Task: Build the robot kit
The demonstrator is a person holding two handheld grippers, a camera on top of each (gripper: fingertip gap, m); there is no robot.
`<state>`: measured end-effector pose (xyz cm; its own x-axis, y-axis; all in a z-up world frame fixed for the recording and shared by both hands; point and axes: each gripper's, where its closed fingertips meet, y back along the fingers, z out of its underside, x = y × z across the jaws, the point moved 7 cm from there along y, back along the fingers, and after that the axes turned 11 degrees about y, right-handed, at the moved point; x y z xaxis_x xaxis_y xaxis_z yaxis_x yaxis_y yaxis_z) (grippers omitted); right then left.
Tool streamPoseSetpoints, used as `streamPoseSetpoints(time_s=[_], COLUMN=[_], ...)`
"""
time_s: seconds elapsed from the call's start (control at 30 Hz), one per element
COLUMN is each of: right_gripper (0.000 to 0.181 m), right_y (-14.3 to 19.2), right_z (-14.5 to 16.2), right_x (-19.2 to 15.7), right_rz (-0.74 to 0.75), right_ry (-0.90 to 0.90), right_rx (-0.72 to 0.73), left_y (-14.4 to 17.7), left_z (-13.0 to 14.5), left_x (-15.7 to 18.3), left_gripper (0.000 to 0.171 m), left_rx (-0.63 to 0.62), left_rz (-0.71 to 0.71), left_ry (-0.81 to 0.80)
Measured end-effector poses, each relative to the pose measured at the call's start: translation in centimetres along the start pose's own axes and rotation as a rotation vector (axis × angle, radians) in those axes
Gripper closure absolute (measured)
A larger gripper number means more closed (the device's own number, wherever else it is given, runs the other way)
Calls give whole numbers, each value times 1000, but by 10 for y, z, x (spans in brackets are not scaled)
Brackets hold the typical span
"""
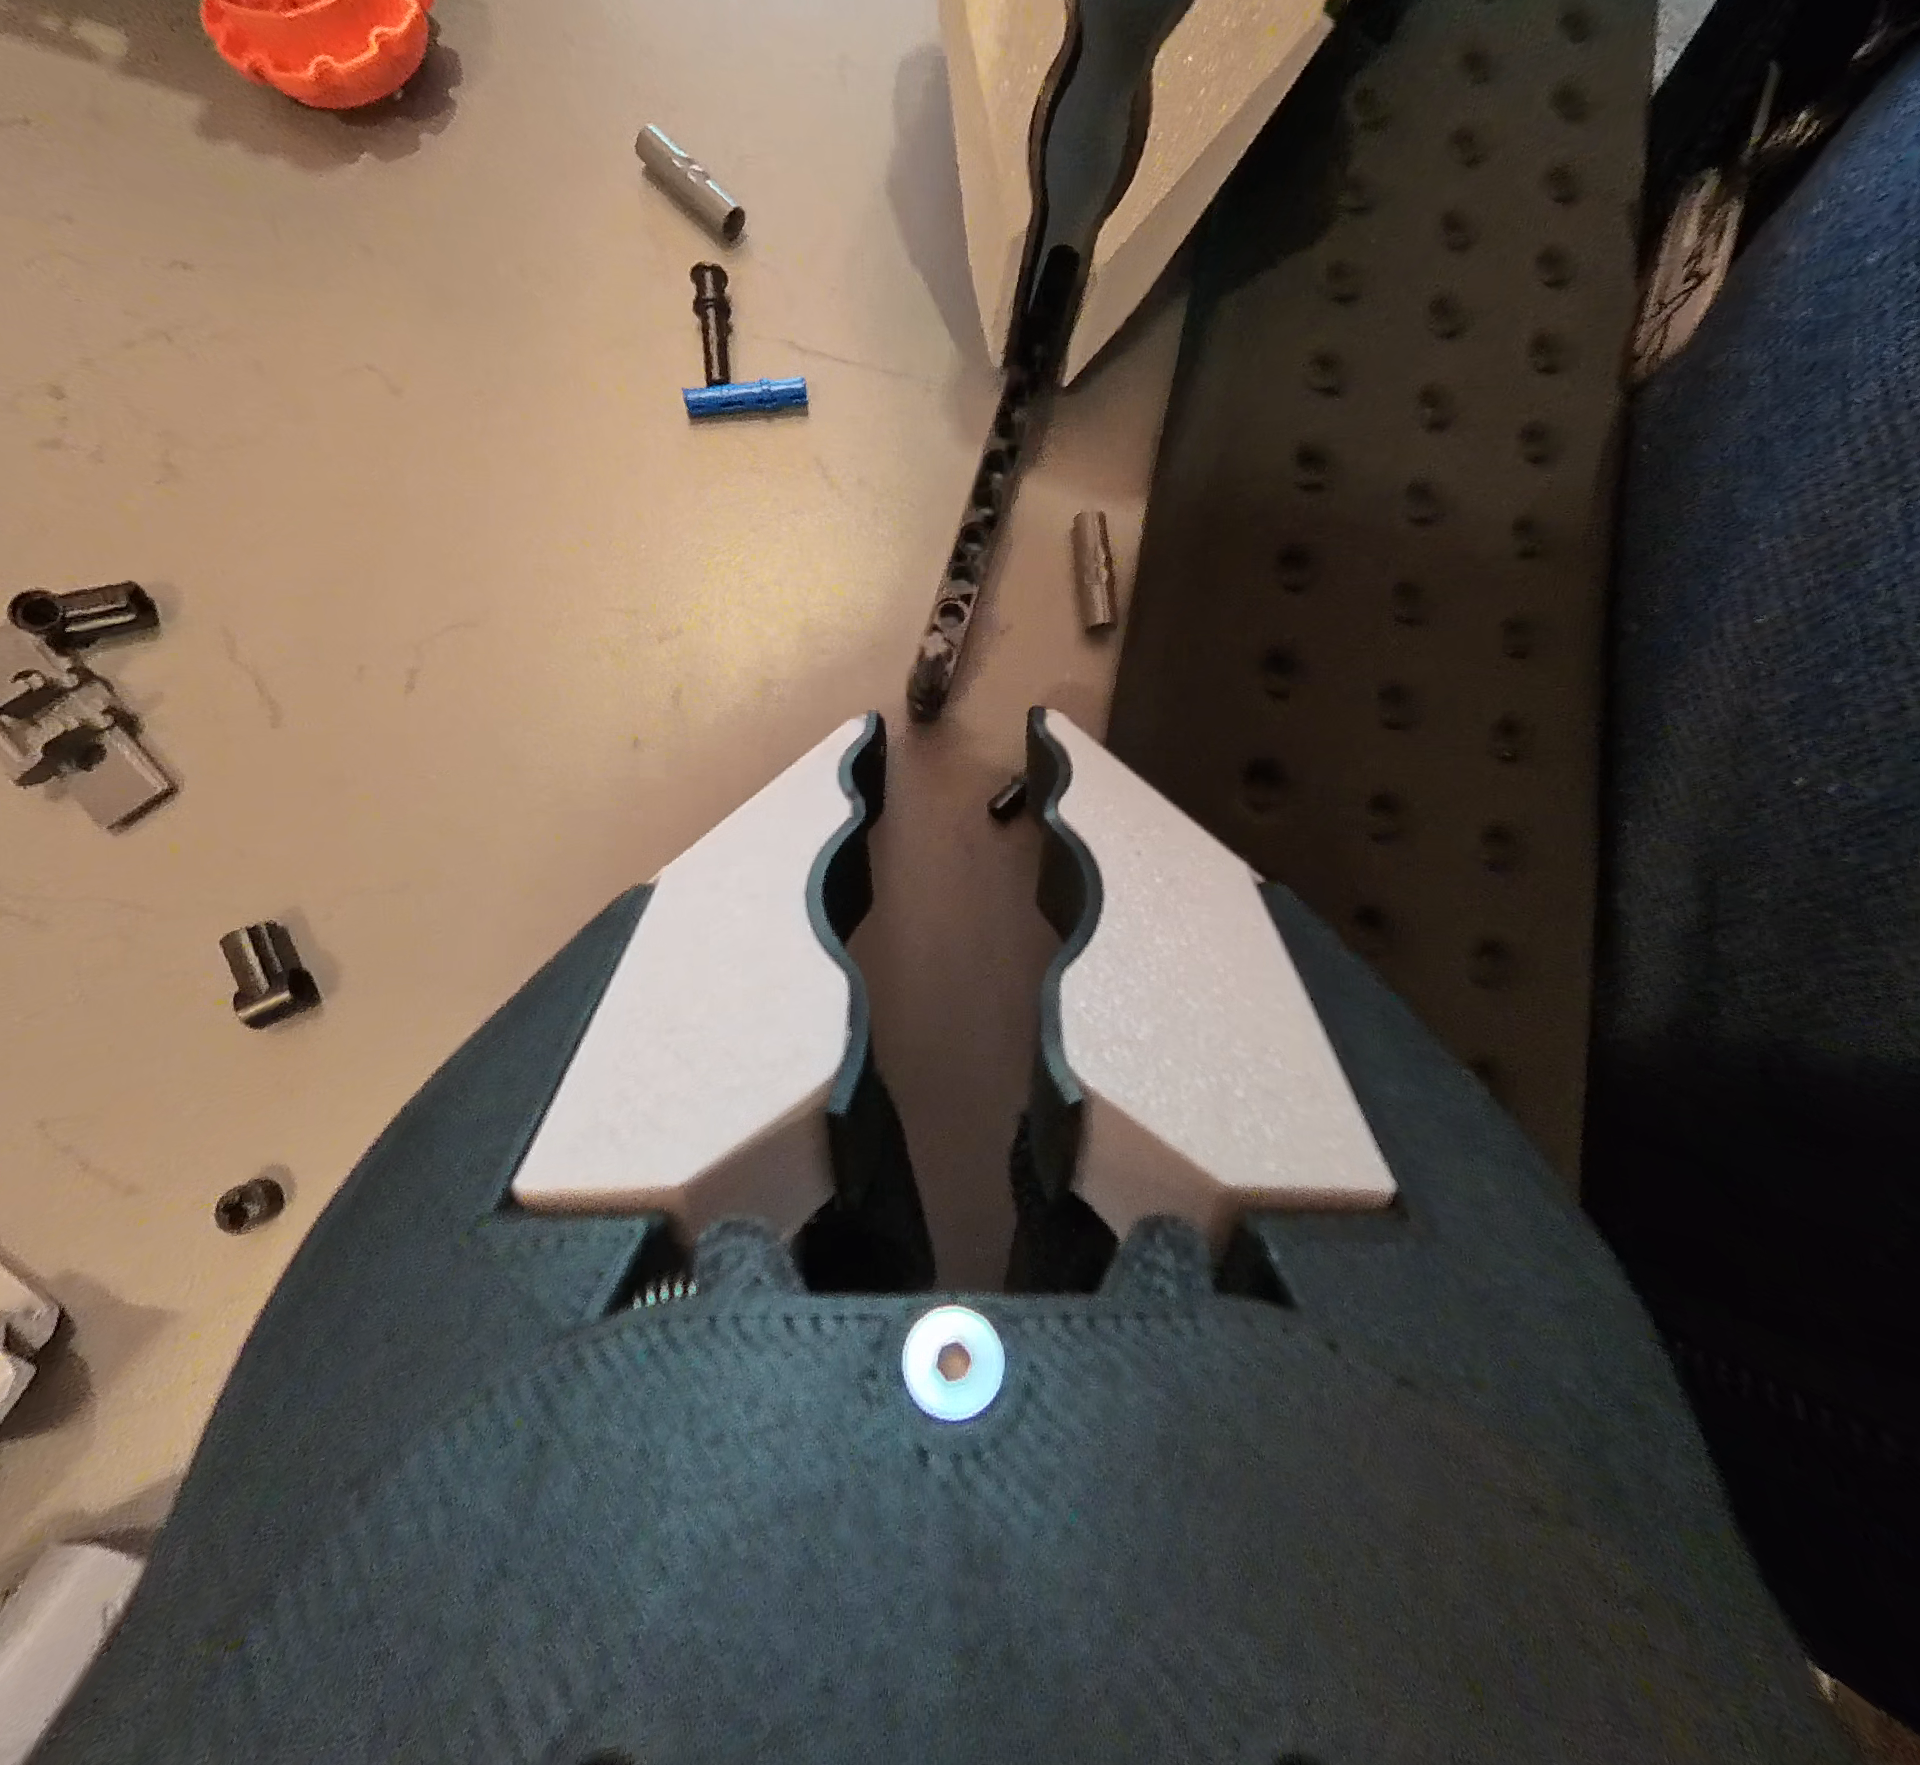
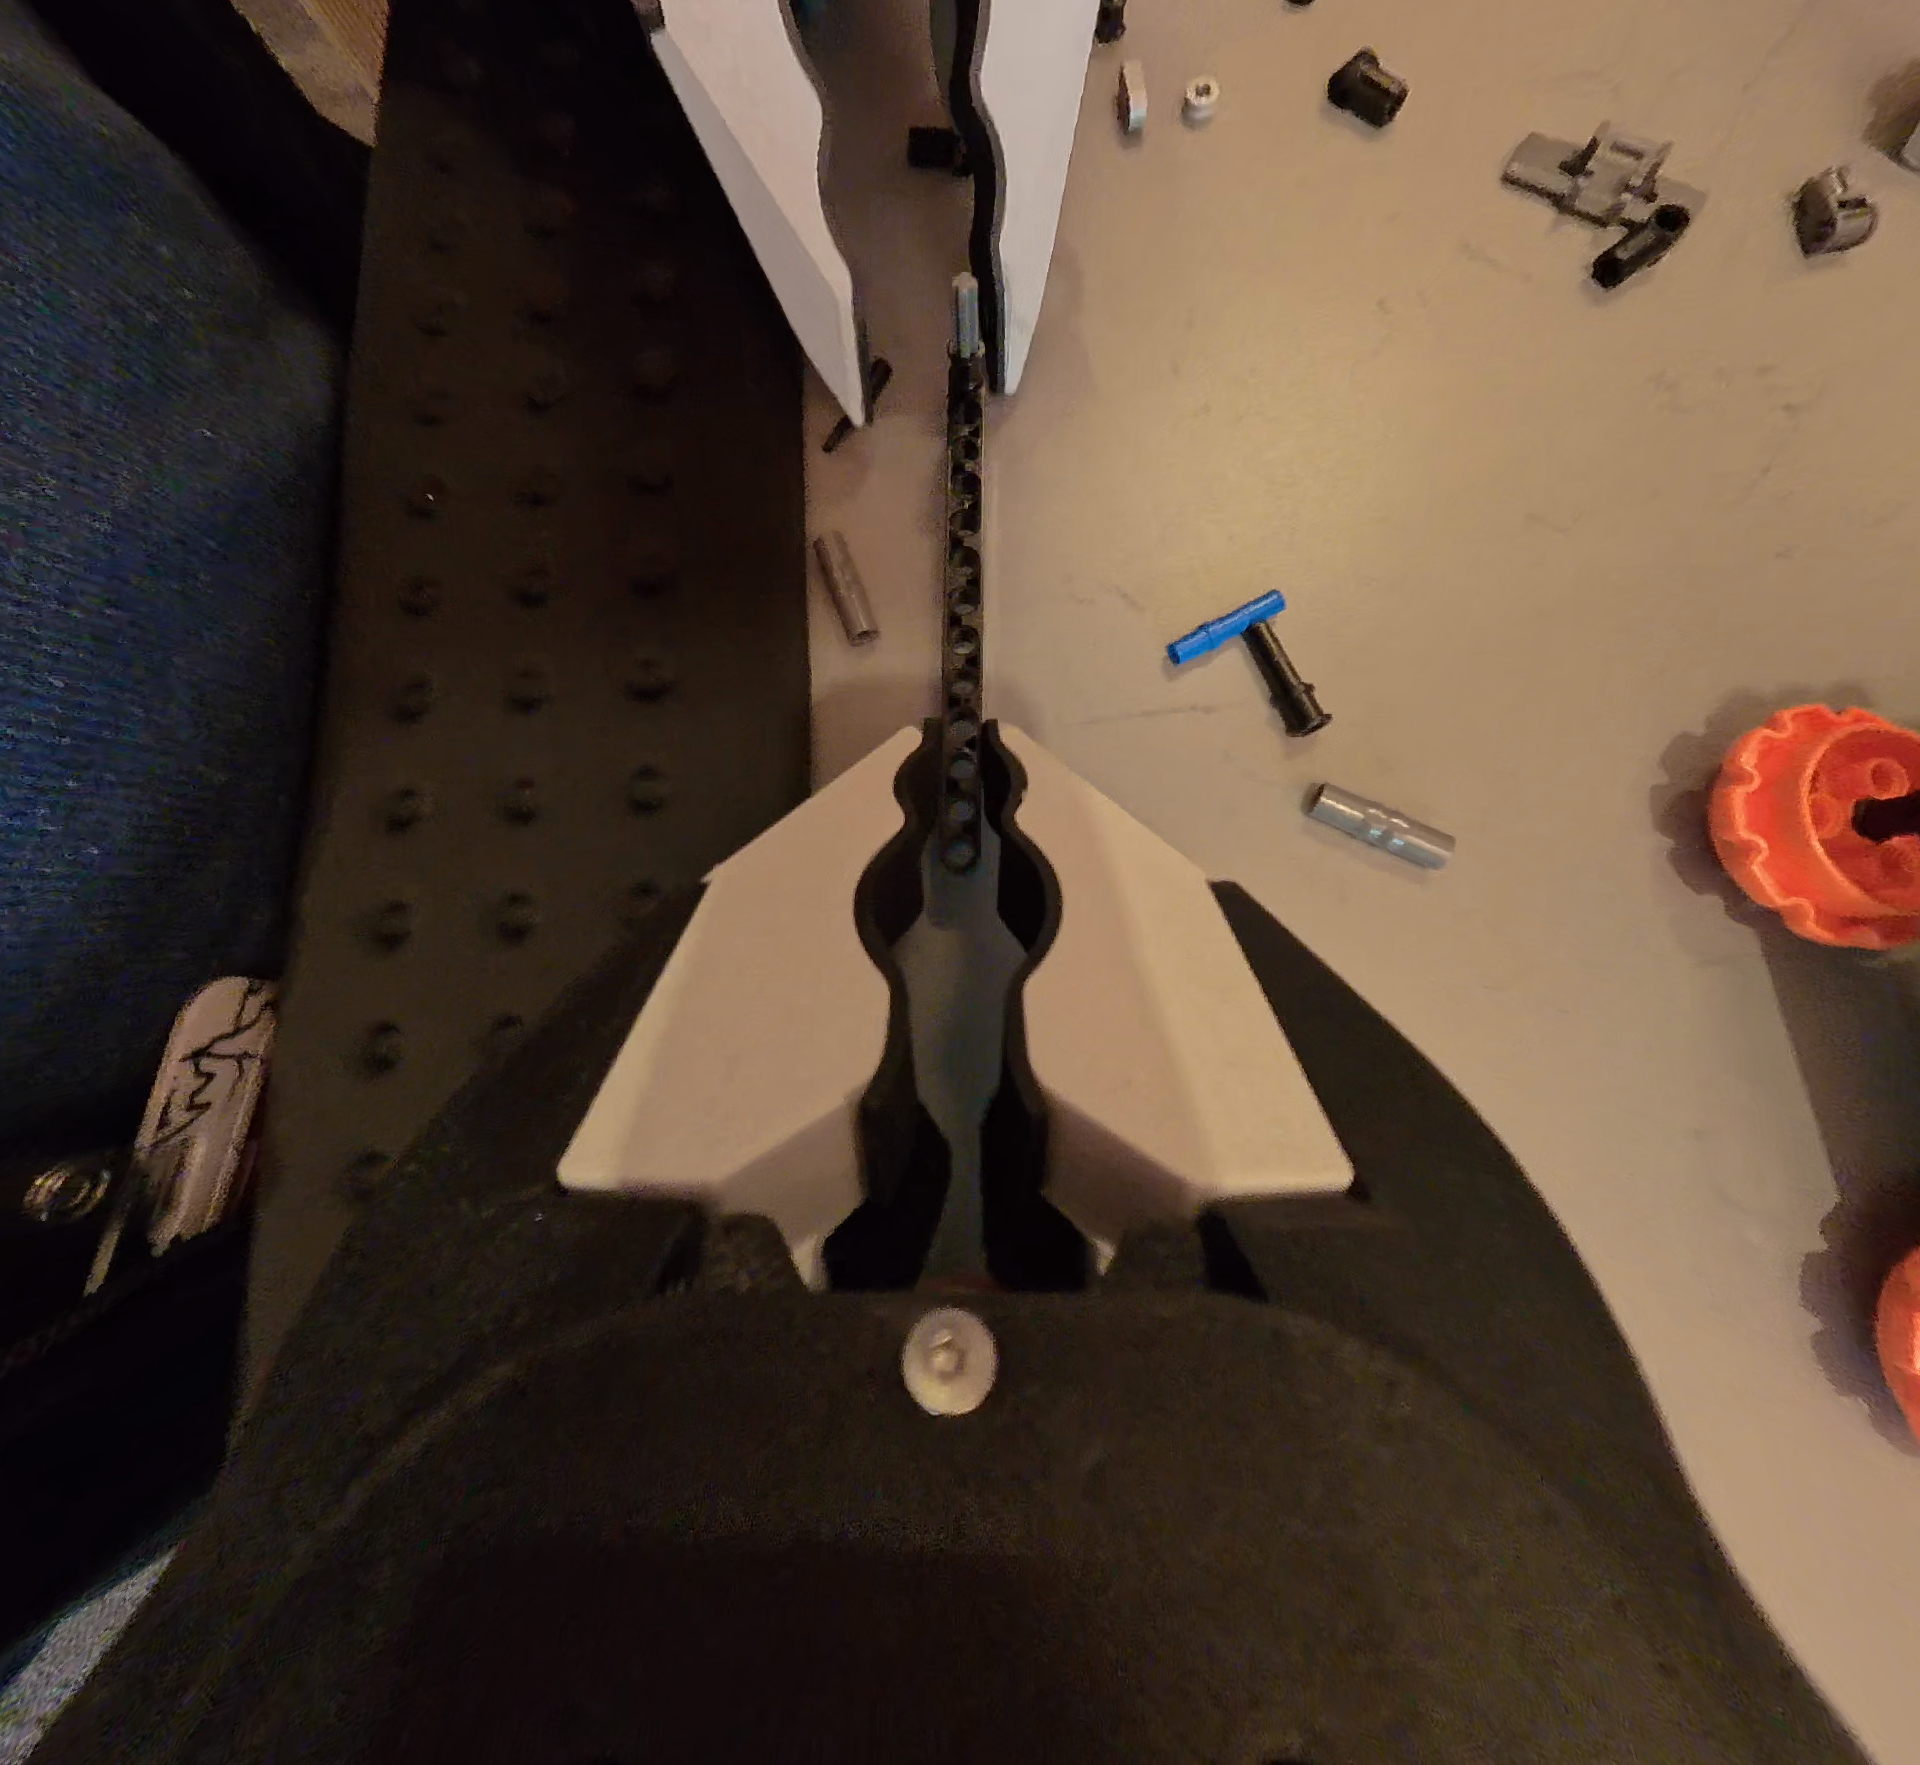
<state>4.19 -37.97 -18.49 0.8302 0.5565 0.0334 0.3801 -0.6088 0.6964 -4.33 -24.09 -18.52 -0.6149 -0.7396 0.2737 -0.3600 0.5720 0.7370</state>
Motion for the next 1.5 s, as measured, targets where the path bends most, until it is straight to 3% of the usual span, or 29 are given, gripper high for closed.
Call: streamPoseSetpoints(time_s=[0.2, 0.37, 1.5], right_gripper=[177, 177, 176], right_y=[15, 28, 119], right_z=[-10, -13, -17], right_x=[6, 12, 57], right_rz=[-6, 6, 187], right_ry=[6, 11, -3], right_rx=[64, 87, 269], left_y=[-4, 0, 14], left_z=[-8, -20, -121], left_x=[4, 0, -22], left_gripper=[147, 165, 165], left_rx=[9, 70, 383], left_rz=[19, -1, -49], left_ry=[-29, -42, -102])
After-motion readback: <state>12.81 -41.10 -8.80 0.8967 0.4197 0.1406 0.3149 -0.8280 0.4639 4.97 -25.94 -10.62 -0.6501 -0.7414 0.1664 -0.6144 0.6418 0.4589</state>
